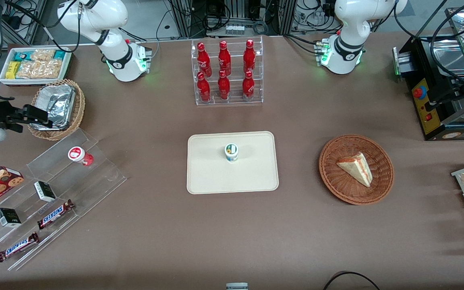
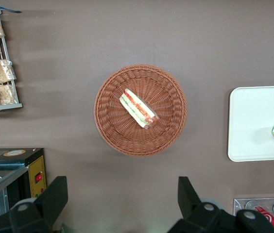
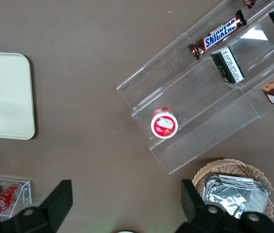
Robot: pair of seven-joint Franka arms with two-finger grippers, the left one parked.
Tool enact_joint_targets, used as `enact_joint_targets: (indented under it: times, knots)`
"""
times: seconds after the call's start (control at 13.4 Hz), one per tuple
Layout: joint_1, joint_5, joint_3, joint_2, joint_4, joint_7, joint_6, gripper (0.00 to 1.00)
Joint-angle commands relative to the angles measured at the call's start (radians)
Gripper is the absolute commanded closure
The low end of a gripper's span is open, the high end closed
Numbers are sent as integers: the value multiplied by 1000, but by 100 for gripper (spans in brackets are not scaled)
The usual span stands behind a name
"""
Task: Place green gum on tray
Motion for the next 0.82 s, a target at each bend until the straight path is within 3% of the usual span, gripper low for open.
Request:
enact_joint_targets:
  times: [0.0,0.6,0.75]
  knots:
    - [-5,-19,7,5,47,-5,-42,1]
    - [8,-29,15,26,62,4,-32,1]
    - [9,-59,21,36,61,6,-33,1]
